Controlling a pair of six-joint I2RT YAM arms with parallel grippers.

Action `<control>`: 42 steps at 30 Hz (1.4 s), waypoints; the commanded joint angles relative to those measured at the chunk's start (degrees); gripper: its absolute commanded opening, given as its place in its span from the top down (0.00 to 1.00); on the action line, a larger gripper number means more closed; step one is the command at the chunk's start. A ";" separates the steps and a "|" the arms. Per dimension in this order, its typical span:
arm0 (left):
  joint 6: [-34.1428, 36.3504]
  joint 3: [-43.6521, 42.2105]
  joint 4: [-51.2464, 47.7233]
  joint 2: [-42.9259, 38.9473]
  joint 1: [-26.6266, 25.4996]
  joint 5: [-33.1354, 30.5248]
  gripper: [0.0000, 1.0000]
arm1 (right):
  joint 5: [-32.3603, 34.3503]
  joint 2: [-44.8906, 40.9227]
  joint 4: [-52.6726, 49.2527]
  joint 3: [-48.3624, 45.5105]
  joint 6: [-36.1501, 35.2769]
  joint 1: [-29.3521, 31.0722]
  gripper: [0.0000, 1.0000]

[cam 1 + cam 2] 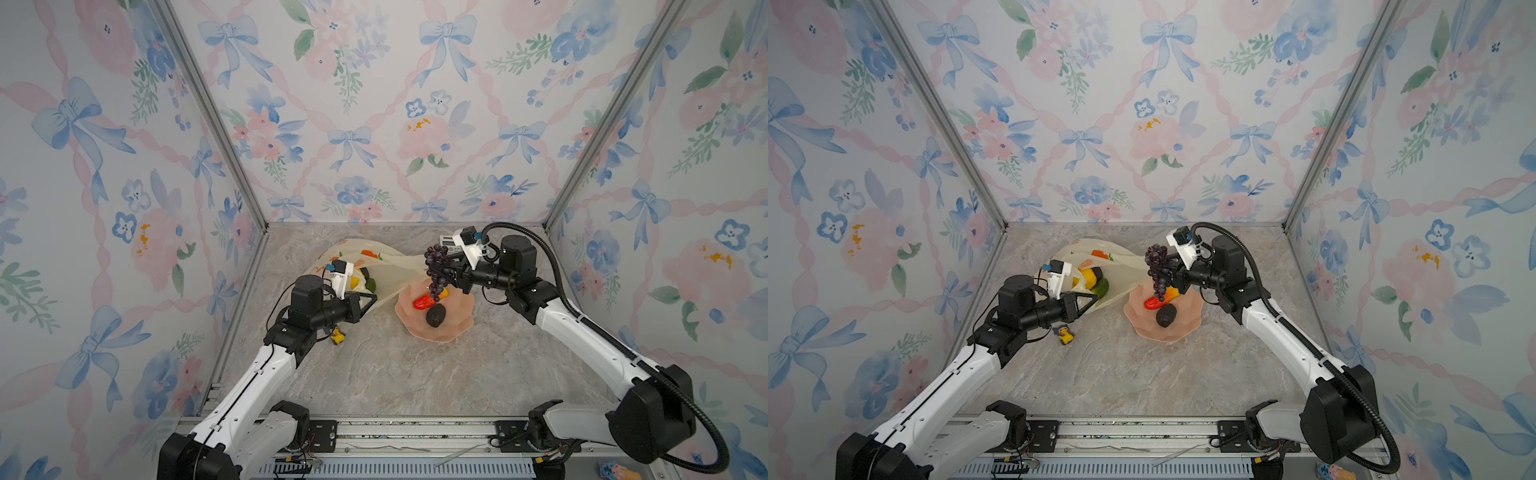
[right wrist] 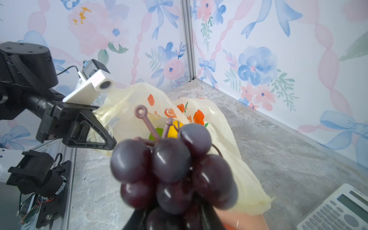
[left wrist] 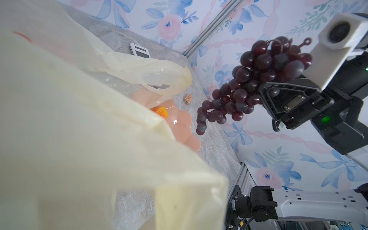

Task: Place the fruits into the plastic bag
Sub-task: 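Lift the grape bunch out of the bowl with the right gripper, then carry the grapes with the right gripper toward the bag mouth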

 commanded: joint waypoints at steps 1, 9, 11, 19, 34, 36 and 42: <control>-3.21 1.22 -0.46 1.34 0.21 3.96 1.00 | 2.91 -2.94 0.55 3.39 1.86 2.45 0.68; -5.44 1.36 1.10 2.50 0.47 5.24 1.00 | 9.42 -1.68 4.48 7.47 3.92 9.19 0.67; -6.69 1.19 2.49 2.94 0.74 5.95 1.00 | 10.39 -0.31 7.18 8.18 4.75 11.00 0.67; -12.07 1.01 8.19 4.44 2.52 9.49 1.00 | 10.88 8.65 17.89 10.79 9.07 15.21 0.67; -17.74 0.09 13.25 5.24 6.51 14.14 1.00 | 9.82 25.27 35.76 11.67 16.90 16.28 0.68; -18.00 0.29 13.41 5.53 6.70 14.25 1.00 | 9.65 27.24 37.40 11.67 17.42 16.29 0.68; -18.59 0.79 13.58 5.86 7.23 14.77 1.00 | 8.64 32.83 43.61 11.03 20.21 16.32 0.68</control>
